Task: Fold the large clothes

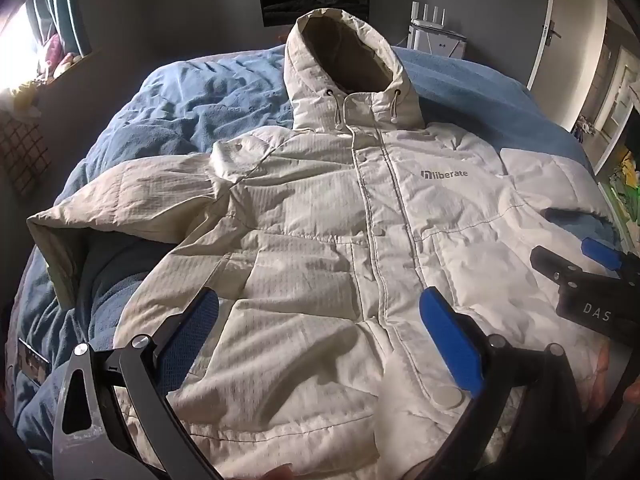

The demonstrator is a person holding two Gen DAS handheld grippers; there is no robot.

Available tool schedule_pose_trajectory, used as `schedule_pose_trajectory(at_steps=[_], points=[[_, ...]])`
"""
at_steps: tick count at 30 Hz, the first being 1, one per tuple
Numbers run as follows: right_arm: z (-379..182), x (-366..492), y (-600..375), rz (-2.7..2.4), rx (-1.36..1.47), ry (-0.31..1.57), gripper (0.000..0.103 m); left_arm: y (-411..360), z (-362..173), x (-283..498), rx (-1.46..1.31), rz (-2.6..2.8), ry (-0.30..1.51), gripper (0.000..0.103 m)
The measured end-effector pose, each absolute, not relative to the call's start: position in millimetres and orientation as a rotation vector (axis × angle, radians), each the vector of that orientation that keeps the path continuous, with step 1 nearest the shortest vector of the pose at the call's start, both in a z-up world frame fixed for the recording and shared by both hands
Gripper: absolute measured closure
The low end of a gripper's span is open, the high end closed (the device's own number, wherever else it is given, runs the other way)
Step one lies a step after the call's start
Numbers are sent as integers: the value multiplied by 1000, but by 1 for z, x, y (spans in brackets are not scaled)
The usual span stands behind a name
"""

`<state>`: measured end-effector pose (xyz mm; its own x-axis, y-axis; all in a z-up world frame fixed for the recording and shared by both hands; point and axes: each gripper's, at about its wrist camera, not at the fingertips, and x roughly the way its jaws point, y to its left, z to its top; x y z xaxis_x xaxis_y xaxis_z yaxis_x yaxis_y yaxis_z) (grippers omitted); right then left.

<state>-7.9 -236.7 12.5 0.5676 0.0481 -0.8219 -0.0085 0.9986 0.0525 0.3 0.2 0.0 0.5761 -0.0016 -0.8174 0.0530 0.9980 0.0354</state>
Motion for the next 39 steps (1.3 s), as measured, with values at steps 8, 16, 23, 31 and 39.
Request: schedule_pose_trajectory(at_steps=[8, 16, 23, 31, 39], points=[[12, -8, -237, 30, 42, 969, 6, 5, -1, 3, 54, -32, 957, 6], [12, -8, -236, 29, 38, 968, 6, 0, 0, 0, 65, -29, 948, 6], [12, -8, -237, 30, 39, 969, 6, 0, 0, 0, 65, -29, 948, 6], [12, -8, -237, 30, 39, 969, 6, 0, 0, 0, 66, -28, 948, 6], [12, -8, -237, 30, 39, 969, 6, 0, 1, 0, 66, -29, 950, 6]])
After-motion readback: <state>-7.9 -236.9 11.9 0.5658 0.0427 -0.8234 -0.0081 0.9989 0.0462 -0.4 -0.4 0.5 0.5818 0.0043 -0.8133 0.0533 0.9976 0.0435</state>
